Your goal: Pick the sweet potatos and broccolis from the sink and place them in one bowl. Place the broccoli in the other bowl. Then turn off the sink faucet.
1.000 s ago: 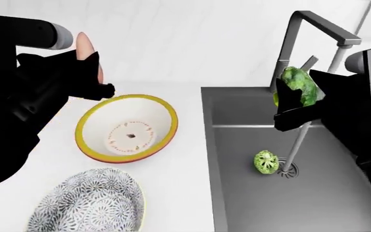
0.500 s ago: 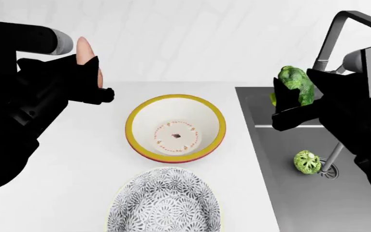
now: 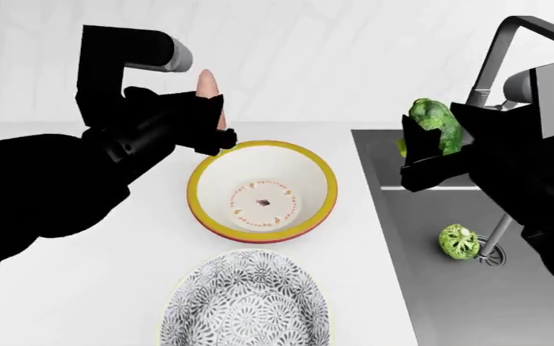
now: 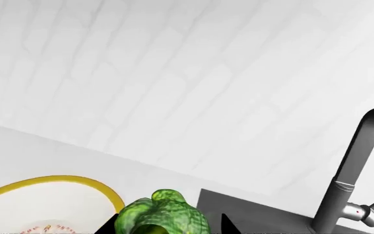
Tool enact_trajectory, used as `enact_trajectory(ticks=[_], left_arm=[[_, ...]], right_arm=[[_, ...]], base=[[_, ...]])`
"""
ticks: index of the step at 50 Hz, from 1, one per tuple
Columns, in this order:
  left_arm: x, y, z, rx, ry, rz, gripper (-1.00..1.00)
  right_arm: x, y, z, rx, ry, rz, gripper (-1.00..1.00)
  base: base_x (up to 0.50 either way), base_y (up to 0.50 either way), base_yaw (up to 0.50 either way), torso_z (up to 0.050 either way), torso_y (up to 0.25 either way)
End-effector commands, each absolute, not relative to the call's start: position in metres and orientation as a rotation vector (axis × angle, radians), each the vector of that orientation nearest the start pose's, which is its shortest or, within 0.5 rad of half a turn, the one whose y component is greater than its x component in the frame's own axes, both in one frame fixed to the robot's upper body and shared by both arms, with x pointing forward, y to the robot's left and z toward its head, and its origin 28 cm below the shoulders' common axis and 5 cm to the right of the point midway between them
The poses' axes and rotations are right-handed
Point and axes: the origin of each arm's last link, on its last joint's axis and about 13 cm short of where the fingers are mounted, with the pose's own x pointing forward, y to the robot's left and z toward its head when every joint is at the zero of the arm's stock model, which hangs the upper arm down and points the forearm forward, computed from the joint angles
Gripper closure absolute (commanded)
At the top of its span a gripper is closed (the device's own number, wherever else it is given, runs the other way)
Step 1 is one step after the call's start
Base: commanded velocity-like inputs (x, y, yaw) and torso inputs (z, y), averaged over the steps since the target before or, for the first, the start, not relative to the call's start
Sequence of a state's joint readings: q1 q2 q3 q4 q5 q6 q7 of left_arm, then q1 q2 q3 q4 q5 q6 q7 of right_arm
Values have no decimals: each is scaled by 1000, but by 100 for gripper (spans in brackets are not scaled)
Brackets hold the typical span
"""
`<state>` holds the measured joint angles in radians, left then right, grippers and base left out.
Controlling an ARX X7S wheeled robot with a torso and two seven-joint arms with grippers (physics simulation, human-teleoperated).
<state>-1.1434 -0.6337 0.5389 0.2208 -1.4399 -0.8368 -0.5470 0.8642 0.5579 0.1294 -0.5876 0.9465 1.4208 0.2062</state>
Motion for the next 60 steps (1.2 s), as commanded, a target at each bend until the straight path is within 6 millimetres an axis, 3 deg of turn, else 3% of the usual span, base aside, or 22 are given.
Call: enact_trajectory(ticks=[1,6,18,30,59,60], left_arm=[[302,187,274,-71,240,-568,100],[315,181,267,-95,289,-577,100],[318,171,248,-172,389,-596,100],[320,180,242,-194,391,-551,100],[324,174,229,-177,424,-537,100],[323,173,230,-167,422,-545,-100]], right_arm=[[243,-171,268,-143,24,232,100],[244,-170,268,-143,27,231,100],[243,-170,266,-143,35,227,100],[241,-171,266,-140,34,225,100],[240,-171,263,-129,50,232,100],[240,-172,263,-128,49,230,100]], base=[[0,0,0,0,0],[0,0,0,0,2],[0,0,0,1,0],[0,0,0,0,1],[0,0,0,0,0],[0,0,0,0,0]])
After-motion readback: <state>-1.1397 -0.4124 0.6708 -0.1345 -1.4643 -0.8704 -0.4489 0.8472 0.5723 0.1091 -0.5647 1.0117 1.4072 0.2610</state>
